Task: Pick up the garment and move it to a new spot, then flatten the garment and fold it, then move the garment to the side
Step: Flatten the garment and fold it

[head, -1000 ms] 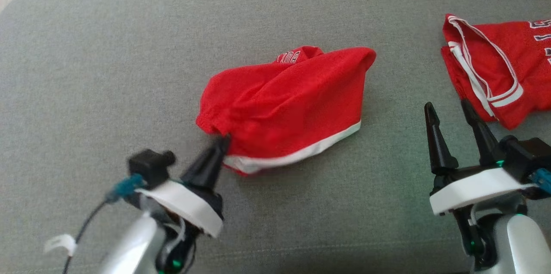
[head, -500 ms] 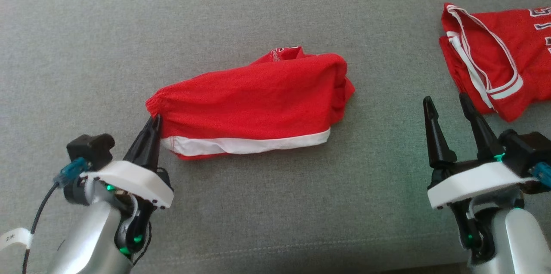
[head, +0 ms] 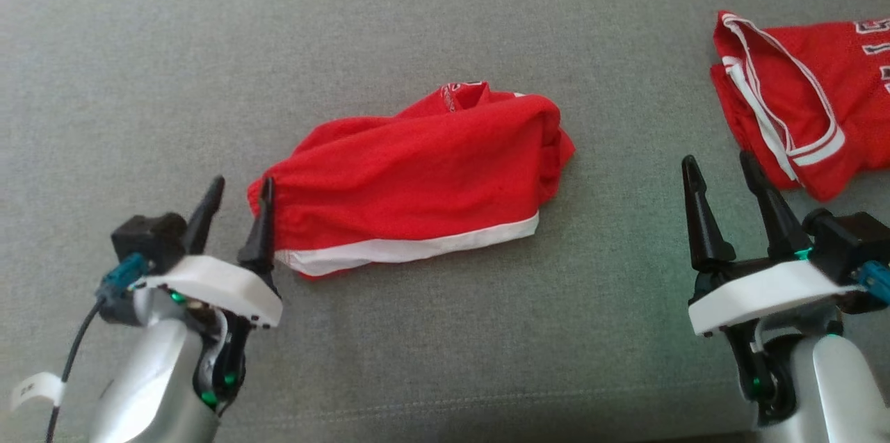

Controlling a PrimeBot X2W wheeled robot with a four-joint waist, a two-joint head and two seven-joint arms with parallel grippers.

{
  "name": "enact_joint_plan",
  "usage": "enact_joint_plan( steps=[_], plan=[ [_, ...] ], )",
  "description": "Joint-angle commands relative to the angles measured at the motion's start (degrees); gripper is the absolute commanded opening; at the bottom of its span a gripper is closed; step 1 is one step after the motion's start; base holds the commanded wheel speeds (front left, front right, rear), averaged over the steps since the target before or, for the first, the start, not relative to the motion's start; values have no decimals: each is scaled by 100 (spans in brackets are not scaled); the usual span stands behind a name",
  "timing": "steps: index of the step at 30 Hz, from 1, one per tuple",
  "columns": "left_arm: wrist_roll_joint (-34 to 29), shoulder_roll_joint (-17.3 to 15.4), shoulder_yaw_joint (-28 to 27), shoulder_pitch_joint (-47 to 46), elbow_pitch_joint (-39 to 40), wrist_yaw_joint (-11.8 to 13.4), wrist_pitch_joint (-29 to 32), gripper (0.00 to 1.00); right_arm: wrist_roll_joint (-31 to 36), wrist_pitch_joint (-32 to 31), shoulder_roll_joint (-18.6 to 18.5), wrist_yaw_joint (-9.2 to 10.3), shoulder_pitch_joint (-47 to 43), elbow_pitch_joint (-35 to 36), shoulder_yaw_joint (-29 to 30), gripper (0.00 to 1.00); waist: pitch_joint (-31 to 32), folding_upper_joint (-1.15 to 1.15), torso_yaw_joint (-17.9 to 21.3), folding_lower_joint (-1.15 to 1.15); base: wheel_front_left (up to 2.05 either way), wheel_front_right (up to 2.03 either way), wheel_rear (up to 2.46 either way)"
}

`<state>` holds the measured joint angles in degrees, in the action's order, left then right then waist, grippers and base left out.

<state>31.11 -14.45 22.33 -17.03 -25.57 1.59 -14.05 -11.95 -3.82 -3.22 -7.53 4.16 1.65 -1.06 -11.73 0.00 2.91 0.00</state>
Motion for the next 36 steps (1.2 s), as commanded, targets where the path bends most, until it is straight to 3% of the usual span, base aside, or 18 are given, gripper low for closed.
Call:
enact_joint_plan(
  steps=[1,9,16,36],
  plan=[
    [-161,-176,-314,-94,359,127,-86,100,-5,64,0,4,191,180,-122,100,73,0,-44,0,0,0,0],
    [-919,-284,-715,465,1761,537,-94,100,40,34,-26,4,109,192,-84,100,328,0,-194,0,0,0,0],
    [-1182,-437,-785,1075,2485,767,-91,100,61,-27,-46,4,-32,189,-111,100,568,0,-247,0,0,0,0],
    [-1058,-517,-807,1423,2832,926,83,100,50,-100,-51,4,-123,199,-139,100,680,0,-298,0,0,0,0]
  ],
)
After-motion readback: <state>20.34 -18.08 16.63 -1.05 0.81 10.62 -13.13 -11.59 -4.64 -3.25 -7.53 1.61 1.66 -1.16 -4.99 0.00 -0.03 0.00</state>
